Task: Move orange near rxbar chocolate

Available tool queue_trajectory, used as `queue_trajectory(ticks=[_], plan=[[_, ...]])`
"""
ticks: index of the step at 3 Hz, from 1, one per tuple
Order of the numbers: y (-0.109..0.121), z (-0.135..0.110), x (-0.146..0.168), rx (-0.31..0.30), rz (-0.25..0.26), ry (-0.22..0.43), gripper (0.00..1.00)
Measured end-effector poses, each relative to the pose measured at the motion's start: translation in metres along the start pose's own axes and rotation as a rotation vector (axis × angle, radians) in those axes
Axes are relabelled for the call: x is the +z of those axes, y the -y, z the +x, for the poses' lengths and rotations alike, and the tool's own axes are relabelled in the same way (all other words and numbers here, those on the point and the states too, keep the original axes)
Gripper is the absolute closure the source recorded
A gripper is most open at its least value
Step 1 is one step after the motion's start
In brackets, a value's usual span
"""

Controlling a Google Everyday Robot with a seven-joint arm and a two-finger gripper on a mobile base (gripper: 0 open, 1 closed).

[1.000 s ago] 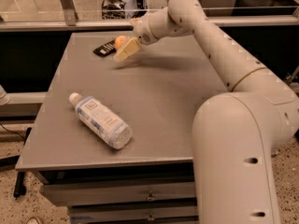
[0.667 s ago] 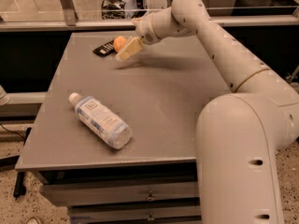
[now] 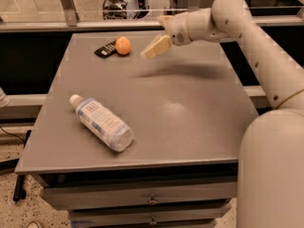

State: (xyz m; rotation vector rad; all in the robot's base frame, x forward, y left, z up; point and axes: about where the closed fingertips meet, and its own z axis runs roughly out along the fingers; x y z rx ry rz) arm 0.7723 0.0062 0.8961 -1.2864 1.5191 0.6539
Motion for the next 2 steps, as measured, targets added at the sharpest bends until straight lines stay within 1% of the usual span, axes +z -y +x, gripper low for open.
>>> queue_trajectory(ticks=[1, 2], plan=[[-0.005, 0.009, -0.059, 0.034, -0.005, 0.109, 0.0], [-0.005, 0.011, -0.07, 0.042, 0.0, 0.122, 0.0]])
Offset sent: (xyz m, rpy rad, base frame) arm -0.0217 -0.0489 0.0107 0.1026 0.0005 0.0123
